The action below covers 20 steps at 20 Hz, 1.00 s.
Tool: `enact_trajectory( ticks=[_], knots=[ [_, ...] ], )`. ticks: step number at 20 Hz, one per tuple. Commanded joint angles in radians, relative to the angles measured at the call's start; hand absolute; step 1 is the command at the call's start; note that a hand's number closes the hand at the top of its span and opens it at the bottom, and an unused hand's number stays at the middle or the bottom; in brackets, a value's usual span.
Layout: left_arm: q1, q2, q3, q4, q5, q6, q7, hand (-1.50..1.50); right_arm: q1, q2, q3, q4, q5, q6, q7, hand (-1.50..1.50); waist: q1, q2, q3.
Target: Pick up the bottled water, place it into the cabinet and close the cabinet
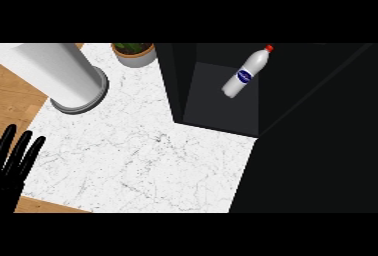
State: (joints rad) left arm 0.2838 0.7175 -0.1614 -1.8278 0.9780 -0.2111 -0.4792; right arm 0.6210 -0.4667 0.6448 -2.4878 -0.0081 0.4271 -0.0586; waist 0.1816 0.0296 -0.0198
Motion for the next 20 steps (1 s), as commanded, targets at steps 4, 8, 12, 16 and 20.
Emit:
enact_trajectory(
  ticks=[4, 8, 12, 16, 20],
  knots=[
    [-0.009, 0.029, 0.015, 0.003, 0.015, -0.043, 0.014, -1.50, -0.160, -0.017, 0.106, -0.028, 0.042, 0.076, 0.123, -1.50, 0.053, 0.005, -0.008],
    [-0.021, 0.037, 0.020, 0.004, 0.014, -0.045, 0.019, -1.50, -0.238, -0.037, 0.078, -0.030, 0.033, 0.102, 0.129, 1.50, 0.061, 0.005, -0.009],
    [-0.005, 0.048, 0.033, 0.022, 0.023, -0.060, 0.022, -1.50, -0.258, -0.021, 0.086, -0.017, 0.012, 0.085, 0.158, 1.50, 0.054, -0.001, -0.010],
    [-0.017, 0.050, 0.041, 0.029, 0.029, -0.062, 0.023, -1.50, -0.302, -0.042, 0.068, -0.016, 0.012, 0.104, 0.182, 1.50, 0.046, 0.002, -0.012],
    [-0.023, 0.056, 0.048, 0.029, 0.040, -0.076, 0.025, -1.50, -0.335, -0.027, 0.055, -0.008, -0.007, 0.097, 0.183, 1.50, 0.046, 0.004, -0.012]
  ],
)
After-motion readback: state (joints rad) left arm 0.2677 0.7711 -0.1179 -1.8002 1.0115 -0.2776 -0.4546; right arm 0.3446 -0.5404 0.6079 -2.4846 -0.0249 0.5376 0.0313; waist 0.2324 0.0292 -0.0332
